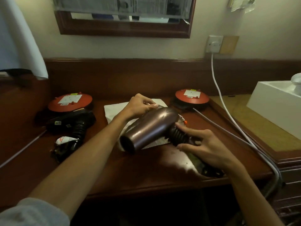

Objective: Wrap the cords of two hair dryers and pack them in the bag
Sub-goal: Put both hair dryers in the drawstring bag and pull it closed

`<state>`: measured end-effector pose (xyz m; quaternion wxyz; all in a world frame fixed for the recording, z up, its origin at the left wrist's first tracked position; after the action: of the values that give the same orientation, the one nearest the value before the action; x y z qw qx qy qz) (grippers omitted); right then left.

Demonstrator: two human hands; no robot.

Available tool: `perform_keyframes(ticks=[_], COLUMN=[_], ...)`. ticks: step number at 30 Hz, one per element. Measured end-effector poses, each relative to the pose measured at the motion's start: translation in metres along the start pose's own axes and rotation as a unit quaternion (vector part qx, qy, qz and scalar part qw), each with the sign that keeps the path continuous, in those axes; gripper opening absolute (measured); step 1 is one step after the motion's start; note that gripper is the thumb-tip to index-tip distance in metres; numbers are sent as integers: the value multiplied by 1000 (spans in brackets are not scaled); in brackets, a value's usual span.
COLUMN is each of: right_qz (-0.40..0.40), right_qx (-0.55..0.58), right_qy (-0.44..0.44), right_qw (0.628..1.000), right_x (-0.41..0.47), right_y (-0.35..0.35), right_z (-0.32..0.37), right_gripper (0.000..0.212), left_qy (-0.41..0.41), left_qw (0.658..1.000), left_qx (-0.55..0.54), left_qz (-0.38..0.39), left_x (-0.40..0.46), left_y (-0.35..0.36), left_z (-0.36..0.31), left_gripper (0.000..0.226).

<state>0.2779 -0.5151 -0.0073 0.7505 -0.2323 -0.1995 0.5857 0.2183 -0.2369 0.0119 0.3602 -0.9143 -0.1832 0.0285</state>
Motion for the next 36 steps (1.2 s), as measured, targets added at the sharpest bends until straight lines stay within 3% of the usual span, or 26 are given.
perform_keyframes(ticks=[4, 10, 15, 21, 23, 26, 27, 31, 33, 34, 36], right_qz=[-10, -98, -3, -160, -179, -211, -220, -188, -131, -75, 56], right_qx=[-46, -131, -136, -111, -118, -112, -129, -171, -207, -225, -232], right_qy=[39, 104, 154, 117, 109, 73, 69, 112, 138, 152, 179], right_qw=[998, 981, 979, 974, 971, 968, 964, 961, 960, 959, 955], right_x=[26, 61, 63, 83, 98, 126, 137, 169, 169, 165, 147], right_y=[13, 22, 42, 57, 56, 48, 44, 31, 23, 20, 14], right_z=[-17, -25, -32, -32, -26, -14, -15, -30, -34, -35, -40], right_gripper=[62, 57, 93, 87, 73, 22, 16, 30, 37, 49, 98], left_qy=[36, 67, 97, 145, 167, 196, 206, 216, 219, 223, 236], left_qw=[999, 996, 994, 986, 982, 975, 971, 953, 942, 936, 926], left_qx=[3, 44, 53, 80, 85, 105, 117, 203, 235, 250, 274], left_qz=[32, 36, 13, 0, -7, -19, -22, -65, -96, -104, -108], left_x=[-10, -22, -25, -33, -36, -42, -43, -47, -46, -45, -45], left_y=[0, 11, 13, 18, 16, 11, 8, -3, -10, -12, -17], left_z=[-7, -24, -36, -52, -59, -72, -76, -81, -78, -76, -77], left_gripper=[14, 15, 11, 20, 22, 21, 20, 21, 23, 23, 21])
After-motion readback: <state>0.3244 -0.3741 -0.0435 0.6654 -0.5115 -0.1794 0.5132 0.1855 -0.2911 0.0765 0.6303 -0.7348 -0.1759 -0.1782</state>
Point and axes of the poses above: each hand's wrist, its own x-axis towards the middle knuckle, its own y-axis out of the palm, z = x × y, the point moved 3 cm from there along x, towards the middle knuckle, and after that the axes turned 14 degrees about z, right-handed, at the moved point
